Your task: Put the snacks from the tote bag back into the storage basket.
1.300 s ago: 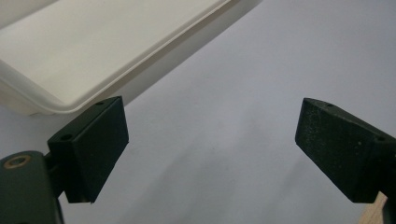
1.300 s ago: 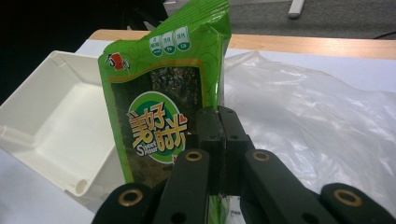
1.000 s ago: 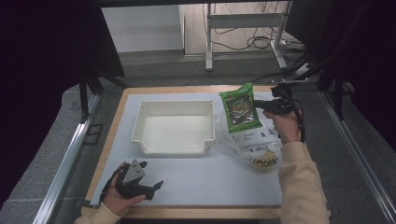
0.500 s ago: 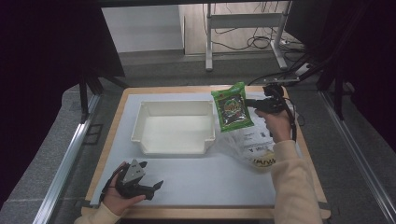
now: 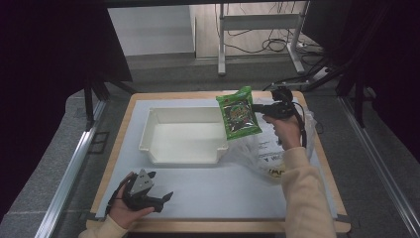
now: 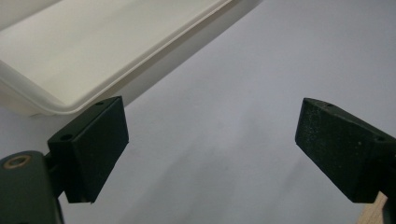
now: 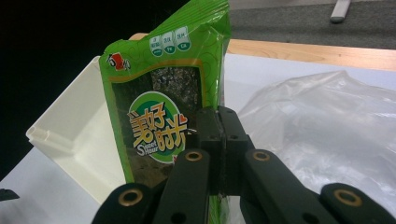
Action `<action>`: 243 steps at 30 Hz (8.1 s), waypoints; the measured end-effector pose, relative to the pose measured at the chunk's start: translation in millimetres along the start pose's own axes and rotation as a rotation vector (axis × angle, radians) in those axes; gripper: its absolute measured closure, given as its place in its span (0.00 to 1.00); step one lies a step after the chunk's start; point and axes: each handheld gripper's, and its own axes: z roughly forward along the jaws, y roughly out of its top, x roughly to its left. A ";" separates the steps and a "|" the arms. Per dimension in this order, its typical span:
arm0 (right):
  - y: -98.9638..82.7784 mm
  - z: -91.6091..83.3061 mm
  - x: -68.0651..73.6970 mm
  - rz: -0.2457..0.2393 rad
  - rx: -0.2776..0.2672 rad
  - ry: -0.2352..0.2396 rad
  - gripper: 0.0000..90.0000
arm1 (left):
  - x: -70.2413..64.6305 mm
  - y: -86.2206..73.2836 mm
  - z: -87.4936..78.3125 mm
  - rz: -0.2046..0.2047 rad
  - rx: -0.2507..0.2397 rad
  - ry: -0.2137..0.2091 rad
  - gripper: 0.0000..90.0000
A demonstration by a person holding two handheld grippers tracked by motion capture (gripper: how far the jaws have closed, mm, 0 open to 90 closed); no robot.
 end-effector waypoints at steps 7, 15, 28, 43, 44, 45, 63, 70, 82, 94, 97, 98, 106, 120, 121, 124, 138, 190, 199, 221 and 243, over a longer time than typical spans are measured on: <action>2.4 6.4 8.2 -0.010 0.004 0.014 1.00 | 0.3 -0.1 -0.1 -0.001 0.000 0.000 0.10; 0.1 13.1 13.9 -0.012 0.014 0.019 1.00 | 0.6 -0.3 -0.4 -0.003 -0.002 0.003 0.10; 1.3 24.1 27.4 -0.020 0.019 0.048 1.00 | 1.0 -0.5 0.0 -0.001 0.000 0.002 0.10; 4.5 41.3 41.9 -0.040 0.031 0.056 1.00 | 1.6 -0.7 -0.1 0.000 0.001 0.001 0.10; 4.5 41.3 41.9 -0.040 0.031 0.056 1.00 | 1.6 -0.7 -0.1 0.000 0.001 0.001 0.10; 5.2 43.0 43.3 -0.041 0.032 0.058 1.00 | 1.7 -0.7 -0.2 0.001 0.002 0.001 0.10; 6.1 65.2 61.6 -0.051 0.045 0.080 1.00 | 0.0 -0.3 -0.6 0.003 -0.002 -0.005 0.10; 6.5 79.4 72.0 -0.049 0.045 0.098 1.00 | 0.4 0.3 -1.5 -0.005 -0.011 -0.009 0.10; 5.9 100.3 85.7 -0.047 0.066 0.115 1.00 | 1.6 2.4 -2.5 -0.003 -0.020 -0.016 0.10; 6.2 111.6 95.9 -0.046 0.067 0.121 1.00 | 2.6 3.5 -2.8 -0.002 -0.028 -0.021 0.10; 6.3 113.7 97.5 -0.047 0.069 0.125 1.00 | 2.7 3.5 -3.0 -0.003 -0.029 -0.021 0.10; 6.2 115.6 99.3 -0.049 0.067 0.127 1.00 | 2.8 3.5 -3.1 -0.003 -0.029 -0.021 0.10; 6.0 121.5 105.6 -0.053 0.069 0.136 1.00 | 3.0 3.5 -3.4 -0.008 -0.034 -0.020 0.10; 3.1 134.2 111.9 -0.036 0.080 0.136 1.00 | 4.2 3.6 -4.6 -0.002 -0.033 -0.021 0.10; 2.8 135.8 113.0 -0.034 0.080 0.137 1.00 | 4.2 3.6 -4.7 -0.002 -0.034 -0.021 0.10; 1.9 139.9 116.8 -0.035 0.086 0.136 1.00 | 4.6 3.7 -5.0 -0.002 -0.035 -0.022 0.10; -4.8 164.7 133.4 -0.029 0.107 0.141 1.00 | 4.5 3.2 -5.8 -0.007 -0.043 -0.026 0.10; -47.5 235.6 140.3 -0.023 0.259 0.033 0.78 | 7.2 2.2 -5.0 -0.005 -0.031 -0.030 0.10; -37.0 216.3 150.4 -0.092 0.198 0.045 0.61 | 7.4 2.4 -4.7 -0.006 -0.032 -0.028 0.10; -34.1 135.9 148.4 -0.197 0.066 0.101 0.43 | 7.4 -2.3 -9.1 -0.012 -0.046 0.003 0.11; -101.2 5.8 86.6 -0.315 -0.095 0.066 0.40 | 9.0 -3.3 -5.7 -0.038 -0.033 0.040 0.11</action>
